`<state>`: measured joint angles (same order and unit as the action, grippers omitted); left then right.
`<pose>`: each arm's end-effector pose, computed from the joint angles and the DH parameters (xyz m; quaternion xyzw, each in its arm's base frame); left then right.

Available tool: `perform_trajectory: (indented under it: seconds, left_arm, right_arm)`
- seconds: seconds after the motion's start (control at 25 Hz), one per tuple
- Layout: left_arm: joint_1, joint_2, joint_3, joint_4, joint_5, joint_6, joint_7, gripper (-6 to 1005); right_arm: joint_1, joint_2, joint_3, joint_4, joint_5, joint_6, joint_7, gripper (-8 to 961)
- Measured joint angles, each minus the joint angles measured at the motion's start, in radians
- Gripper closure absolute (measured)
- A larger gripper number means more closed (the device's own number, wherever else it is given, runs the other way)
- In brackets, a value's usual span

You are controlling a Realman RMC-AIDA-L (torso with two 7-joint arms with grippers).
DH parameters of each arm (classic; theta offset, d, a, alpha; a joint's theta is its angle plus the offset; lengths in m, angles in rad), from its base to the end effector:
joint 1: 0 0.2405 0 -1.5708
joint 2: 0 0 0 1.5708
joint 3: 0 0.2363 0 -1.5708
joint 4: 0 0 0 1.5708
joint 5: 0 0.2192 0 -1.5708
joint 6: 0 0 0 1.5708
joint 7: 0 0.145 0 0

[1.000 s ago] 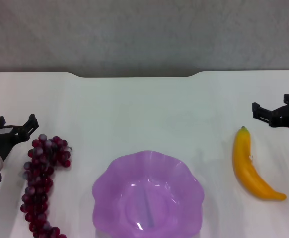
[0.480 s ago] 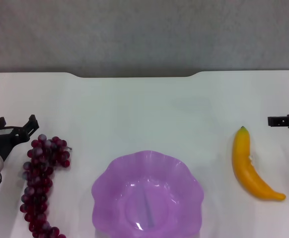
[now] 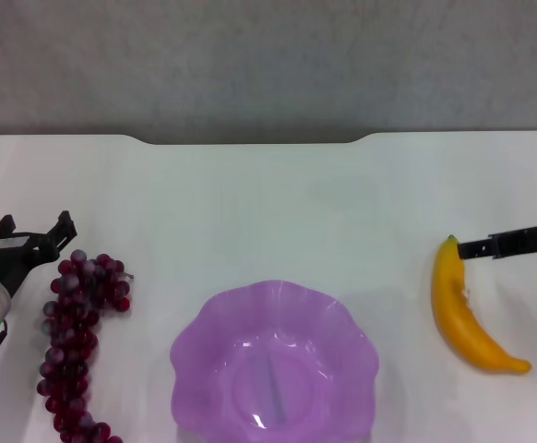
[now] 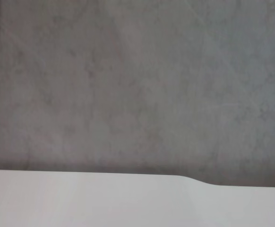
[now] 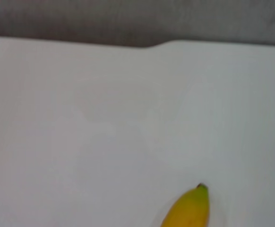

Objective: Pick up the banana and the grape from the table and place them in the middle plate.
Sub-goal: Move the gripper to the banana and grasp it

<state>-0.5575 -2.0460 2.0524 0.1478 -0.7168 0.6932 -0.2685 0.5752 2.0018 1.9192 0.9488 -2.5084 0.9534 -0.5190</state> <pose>-0.3470 0.3726 -0.0131 -0.6822 -0.3853 -0.2006 0.5881 0.2631 0.4128 0.0351 -0.8084 0.4702 -0.0307 0.3529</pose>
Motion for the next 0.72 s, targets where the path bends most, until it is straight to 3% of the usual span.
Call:
perform_trajectory:
  seconds: [0.28,0.72]
  left_arm:
    - [-0.002,0.0,0.0,0.002,0.005,0.0,0.0,107]
    - [-0.005,-0.002,0.0,0.003,0.006,0.0,0.0,107]
  right_arm:
    - [0.047,0.002,-0.051,-0.119,0.004,-0.053,0.0,65]
    - [0.054,0.006,-0.155,-0.194,0.087,-0.111,0.008,65]
